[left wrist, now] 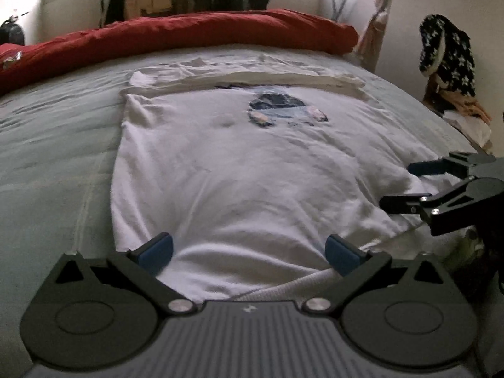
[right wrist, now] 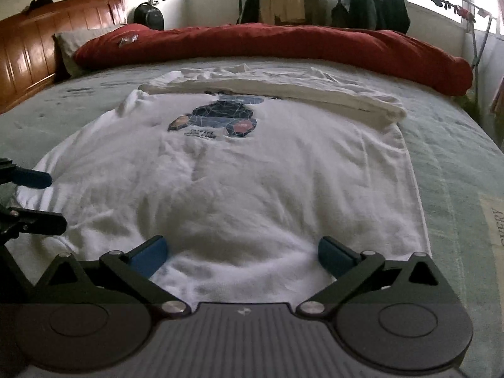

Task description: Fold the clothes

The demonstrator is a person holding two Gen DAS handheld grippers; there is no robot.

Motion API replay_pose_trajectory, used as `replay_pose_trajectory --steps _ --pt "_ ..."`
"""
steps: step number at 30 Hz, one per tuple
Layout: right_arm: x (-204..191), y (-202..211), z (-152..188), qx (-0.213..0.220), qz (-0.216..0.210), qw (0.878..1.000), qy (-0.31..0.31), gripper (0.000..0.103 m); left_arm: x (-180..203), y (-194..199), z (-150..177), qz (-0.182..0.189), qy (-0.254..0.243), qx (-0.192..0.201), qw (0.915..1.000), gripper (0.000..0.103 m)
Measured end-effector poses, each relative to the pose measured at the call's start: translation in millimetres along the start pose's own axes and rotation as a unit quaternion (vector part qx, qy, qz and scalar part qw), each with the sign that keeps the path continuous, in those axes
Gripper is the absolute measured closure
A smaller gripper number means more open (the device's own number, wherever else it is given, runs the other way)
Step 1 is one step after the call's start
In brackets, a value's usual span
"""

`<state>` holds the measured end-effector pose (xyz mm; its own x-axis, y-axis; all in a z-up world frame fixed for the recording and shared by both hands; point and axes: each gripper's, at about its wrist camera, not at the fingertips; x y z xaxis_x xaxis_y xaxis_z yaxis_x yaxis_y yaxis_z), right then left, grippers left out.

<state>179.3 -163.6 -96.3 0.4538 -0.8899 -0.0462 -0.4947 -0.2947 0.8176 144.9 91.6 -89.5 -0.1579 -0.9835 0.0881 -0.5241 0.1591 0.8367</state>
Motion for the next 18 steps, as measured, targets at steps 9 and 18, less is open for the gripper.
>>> replay_pose_trajectory --steps 9,18 --pt "-2.3 1.7 6.5 0.012 0.007 1.000 0.002 0.000 -6.6 0.5 11.1 0.012 -0.006 0.016 0.9998 0.001" --pt "12.2 51.1 40.4 0.024 -0.023 0.999 0.006 0.000 -15.0 25.9 11.5 0.038 0.000 0.050 0.9980 0.001"
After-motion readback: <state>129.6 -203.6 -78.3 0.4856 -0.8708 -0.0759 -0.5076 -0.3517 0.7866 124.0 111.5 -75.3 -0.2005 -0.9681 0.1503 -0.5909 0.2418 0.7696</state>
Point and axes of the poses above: each gripper's, at about its wrist camera, not at the fingertips, and y roughly against the way its jaws point, x to its right, z to its underside, and after that the axes turned 14 degrees about -x, right-handed
